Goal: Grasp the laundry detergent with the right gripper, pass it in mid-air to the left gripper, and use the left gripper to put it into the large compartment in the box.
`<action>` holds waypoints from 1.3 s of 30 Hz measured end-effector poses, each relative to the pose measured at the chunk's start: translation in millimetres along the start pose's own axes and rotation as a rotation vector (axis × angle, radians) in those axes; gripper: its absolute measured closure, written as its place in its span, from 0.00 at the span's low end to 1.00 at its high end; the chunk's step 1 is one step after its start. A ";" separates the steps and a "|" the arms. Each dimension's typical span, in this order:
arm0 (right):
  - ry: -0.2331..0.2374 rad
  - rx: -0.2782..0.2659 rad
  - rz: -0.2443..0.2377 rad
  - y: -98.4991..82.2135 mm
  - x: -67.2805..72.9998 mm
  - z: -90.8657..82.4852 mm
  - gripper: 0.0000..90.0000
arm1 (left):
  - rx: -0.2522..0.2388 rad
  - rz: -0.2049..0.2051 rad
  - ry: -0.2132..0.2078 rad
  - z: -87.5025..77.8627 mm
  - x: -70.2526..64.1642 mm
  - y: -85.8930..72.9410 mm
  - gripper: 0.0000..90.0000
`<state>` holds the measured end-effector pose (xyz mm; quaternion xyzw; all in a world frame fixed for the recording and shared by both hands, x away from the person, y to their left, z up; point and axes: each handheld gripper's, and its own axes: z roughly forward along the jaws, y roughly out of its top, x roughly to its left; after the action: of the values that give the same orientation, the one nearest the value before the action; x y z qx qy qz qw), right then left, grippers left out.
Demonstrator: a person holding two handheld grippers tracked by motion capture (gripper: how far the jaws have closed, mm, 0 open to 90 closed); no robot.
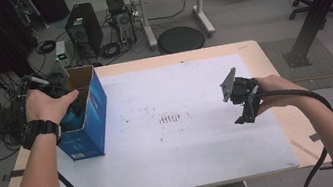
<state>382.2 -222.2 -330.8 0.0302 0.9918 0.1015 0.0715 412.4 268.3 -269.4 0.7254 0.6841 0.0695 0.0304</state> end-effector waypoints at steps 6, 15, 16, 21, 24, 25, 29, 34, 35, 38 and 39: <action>0.000 0.001 -0.007 0.8 0.0 0.8 0.09 | 0.003 0.002 0.002 0.4 -0.7 -0.1 0.42; 0.001 0.011 -0.006 1.9 1.3 2.5 0.09 | 0.009 0.008 0.011 1.5 -4.2 0.7 0.42; 0.000 0.007 -0.009 1.5 1.4 1.9 0.09 | 0.010 0.008 0.013 1.5 -4.8 0.9 0.42; -0.002 0.006 -0.006 0.7 1.9 0.4 0.09 | 0.010 0.009 0.002 -0.1 -5.9 0.9 0.41; 0.000 0.006 -0.005 -0.2 2.3 -0.5 0.09 | 0.004 0.014 0.020 -6.9 -7.2 0.6 0.37; 0.000 0.006 -0.005 -0.2 2.3 -0.5 0.09 | 0.004 0.014 0.020 -6.9 -7.2 0.6 0.36; 0.001 0.001 -0.006 -0.4 3.1 -2.1 0.09 | 0.000 0.022 0.028 -18.3 -9.0 -0.2 0.34; 0.003 -0.005 -0.008 1.3 6.0 -5.6 0.09 | -0.015 0.037 0.044 -36.6 -11.8 -0.3 0.30; 0.002 -0.007 -0.004 1.5 6.8 -6.5 0.09 | -0.022 0.047 0.051 -42.7 -13.8 -0.4 0.30; -0.002 -0.013 -0.001 2.2 7.7 -10.4 0.09 | -0.054 0.095 0.048 -63.4 -25.3 -0.7 0.27; -0.004 -0.014 -0.007 2.4 7.1 -11.7 0.09 | -0.054 0.095 0.048 -63.4 -25.3 -0.7 0.26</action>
<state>373.6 -221.6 -319.9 0.0264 0.9910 0.1079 0.0741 401.3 239.9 -208.3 0.7542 0.6473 0.1066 0.0303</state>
